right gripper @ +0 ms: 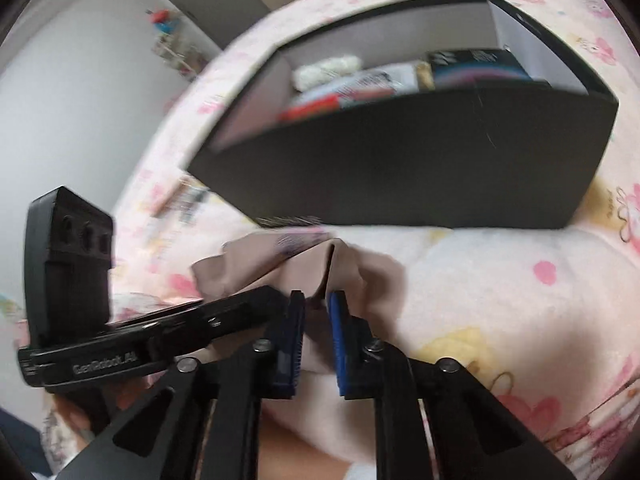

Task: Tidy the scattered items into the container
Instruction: 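Carry the beige cloth with the left gripper over the box, then lower the cloth into the box beside the plush and open the left gripper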

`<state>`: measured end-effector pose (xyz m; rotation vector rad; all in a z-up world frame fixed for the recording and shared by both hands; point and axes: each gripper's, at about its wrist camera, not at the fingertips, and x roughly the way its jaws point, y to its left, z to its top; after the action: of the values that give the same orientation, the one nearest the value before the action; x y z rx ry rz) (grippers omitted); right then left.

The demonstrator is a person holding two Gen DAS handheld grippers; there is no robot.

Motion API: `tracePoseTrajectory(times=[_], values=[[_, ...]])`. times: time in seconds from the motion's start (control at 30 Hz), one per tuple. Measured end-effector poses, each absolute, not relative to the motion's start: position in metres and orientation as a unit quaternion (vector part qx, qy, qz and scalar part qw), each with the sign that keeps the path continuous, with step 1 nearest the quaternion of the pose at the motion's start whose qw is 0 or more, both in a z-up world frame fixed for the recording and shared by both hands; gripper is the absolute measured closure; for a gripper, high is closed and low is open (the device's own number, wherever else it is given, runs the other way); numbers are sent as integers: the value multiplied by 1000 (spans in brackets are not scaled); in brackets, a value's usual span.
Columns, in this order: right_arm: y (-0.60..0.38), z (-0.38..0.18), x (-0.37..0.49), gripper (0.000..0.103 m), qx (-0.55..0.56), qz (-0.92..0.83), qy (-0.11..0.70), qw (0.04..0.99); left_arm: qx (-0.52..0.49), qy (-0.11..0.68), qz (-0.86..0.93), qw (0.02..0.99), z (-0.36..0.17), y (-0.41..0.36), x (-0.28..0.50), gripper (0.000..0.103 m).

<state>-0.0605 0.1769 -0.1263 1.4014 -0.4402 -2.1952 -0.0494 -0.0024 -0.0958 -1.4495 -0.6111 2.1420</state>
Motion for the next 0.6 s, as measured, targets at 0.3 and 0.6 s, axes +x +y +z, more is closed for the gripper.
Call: tracePoseTrajectory(times=[0.3, 0.6], values=[[200, -18, -114, 95, 416, -863, -143, 249, -451, -167, 833, 273, 15, 34, -126, 86], [231, -36, -253, 95, 431, -864, -152, 212, -476, -160, 832, 235, -14, 70, -267, 86]])
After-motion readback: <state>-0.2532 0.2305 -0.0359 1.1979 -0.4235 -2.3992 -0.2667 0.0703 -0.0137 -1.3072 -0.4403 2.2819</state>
